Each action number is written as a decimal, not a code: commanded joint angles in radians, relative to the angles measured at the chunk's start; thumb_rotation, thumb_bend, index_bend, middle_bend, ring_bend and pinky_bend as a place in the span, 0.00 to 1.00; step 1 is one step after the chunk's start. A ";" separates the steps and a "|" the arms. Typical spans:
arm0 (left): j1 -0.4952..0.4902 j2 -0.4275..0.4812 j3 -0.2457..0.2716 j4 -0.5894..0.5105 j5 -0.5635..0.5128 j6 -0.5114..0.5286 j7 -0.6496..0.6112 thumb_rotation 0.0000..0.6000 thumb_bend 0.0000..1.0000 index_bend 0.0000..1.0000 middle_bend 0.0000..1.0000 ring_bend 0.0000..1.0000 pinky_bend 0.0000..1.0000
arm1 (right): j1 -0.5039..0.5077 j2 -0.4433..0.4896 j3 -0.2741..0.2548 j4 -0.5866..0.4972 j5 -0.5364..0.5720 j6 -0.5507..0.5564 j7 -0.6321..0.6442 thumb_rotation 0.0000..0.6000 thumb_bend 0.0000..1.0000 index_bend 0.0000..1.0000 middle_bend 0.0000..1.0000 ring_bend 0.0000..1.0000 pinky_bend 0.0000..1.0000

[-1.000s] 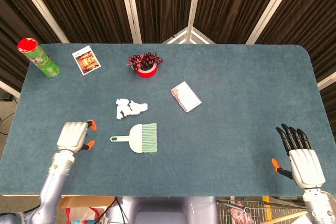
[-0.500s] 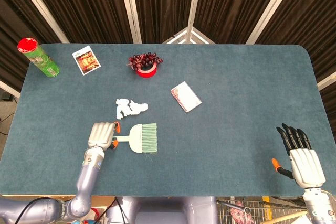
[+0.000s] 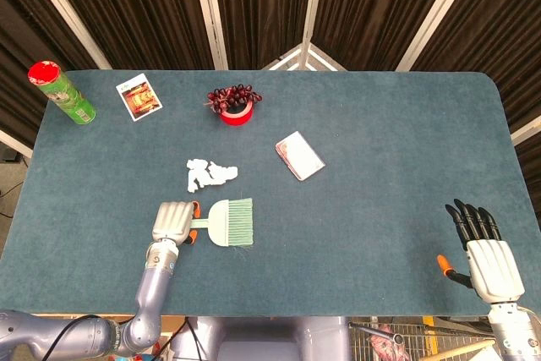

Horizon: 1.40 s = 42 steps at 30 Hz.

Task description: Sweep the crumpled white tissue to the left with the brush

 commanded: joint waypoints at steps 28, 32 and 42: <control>-0.142 0.084 -0.149 -0.061 0.001 0.019 0.051 1.00 0.68 0.72 1.00 1.00 1.00 | 0.001 0.004 0.005 -0.007 0.021 -0.013 0.013 1.00 0.32 0.00 0.00 0.00 0.00; -0.197 0.061 -0.182 0.011 -0.057 -0.009 0.080 1.00 0.68 0.73 1.00 1.00 1.00 | 0.004 0.006 0.007 -0.010 0.030 -0.022 0.019 1.00 0.32 0.00 0.00 0.00 0.00; -0.280 -0.008 -0.195 0.229 -0.143 -0.100 0.074 1.00 0.71 0.74 1.00 1.00 1.00 | 0.008 0.010 0.011 -0.012 0.046 -0.036 0.038 1.00 0.32 0.00 0.00 0.00 0.00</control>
